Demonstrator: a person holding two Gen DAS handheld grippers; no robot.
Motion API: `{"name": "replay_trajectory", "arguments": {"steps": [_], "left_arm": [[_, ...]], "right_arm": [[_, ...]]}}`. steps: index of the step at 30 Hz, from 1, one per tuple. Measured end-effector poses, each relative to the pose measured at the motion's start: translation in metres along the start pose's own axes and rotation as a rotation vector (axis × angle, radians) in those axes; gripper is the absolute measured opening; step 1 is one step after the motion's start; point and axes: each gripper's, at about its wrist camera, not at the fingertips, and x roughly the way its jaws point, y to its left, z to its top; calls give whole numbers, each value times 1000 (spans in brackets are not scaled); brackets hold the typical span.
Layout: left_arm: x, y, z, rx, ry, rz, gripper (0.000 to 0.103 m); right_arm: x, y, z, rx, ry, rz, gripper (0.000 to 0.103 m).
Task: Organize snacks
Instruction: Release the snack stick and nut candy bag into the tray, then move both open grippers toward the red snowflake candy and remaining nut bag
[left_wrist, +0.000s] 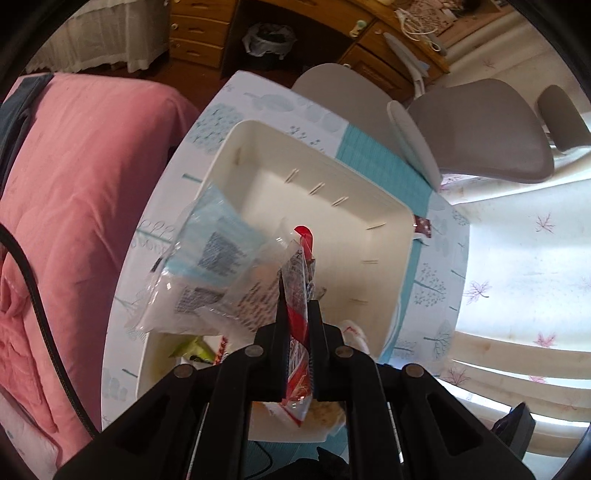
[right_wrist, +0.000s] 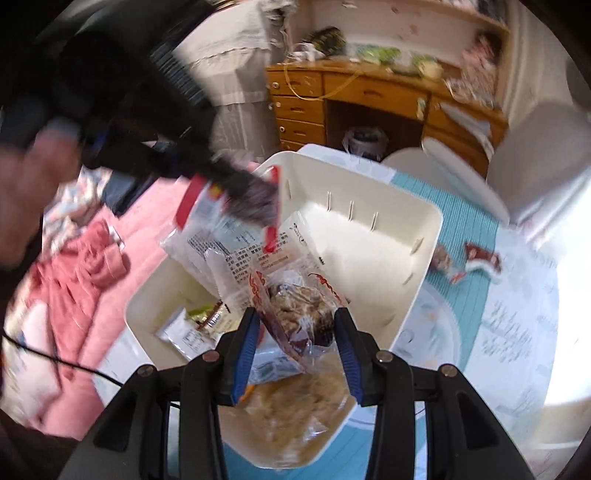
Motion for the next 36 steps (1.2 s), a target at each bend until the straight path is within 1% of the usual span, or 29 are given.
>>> {"name": "replay_trajectory", "arguments": {"steps": [1,2,4,5,6,7,8,9,12,16,18,20,23,24,26,29,34,36], "left_arm": [[3,4,-2,-5,7,8,6],[6,5,-1,-6,12,15,8],[9,7,-4,0,21,34,16],[9,7,-5,2,20,36,23],[8,6,-7,5,14,26,27],[6,6,-8,7,10,19,31],[5,4,-9,8,5,16,42],[2,2,-10,12,-8,15,52],[-2,-10,-10,32,-53,6,61],[-4,-25,-16,38,-92,-3,65],[-4,-37,-21,44,-115,-4,72],[-4,-49,-26,44,-133,-8,75],[-4,-67,-34,45,-158,-14,76],[-4,-73,-36,44,-166,-17,76],[-3,-85,-41,40,-185,-26,76],[2,-105,-50,38,-206,-29,76],[15,-133,-60,34,-213,-37,76],[20,-145,-63,31,-225,-40,76]], "right_arm": [[2,-2,0,19,3,7,42],[3,-4,-1,39,7,12,42],[4,-8,0,72,13,21,43],[3,-11,0,85,9,25,45],[1,-14,1,102,4,31,48],[0,-16,2,109,2,34,55],[-2,-19,3,116,-1,39,59],[-4,-22,4,120,-5,39,59],[-8,-32,7,125,-1,30,59],[-14,-53,13,157,-12,1,59],[-21,-70,17,192,-30,-1,59],[-27,-84,20,214,-44,-5,60],[-40,-107,25,244,-70,-11,61],[-45,-117,27,254,-78,-20,64],[-51,-132,29,268,-91,-40,68],[-63,-159,32,304,-109,-75,69],[-73,-200,41,344,-119,-106,69],[-74,-217,46,366,-126,-111,71]]}}
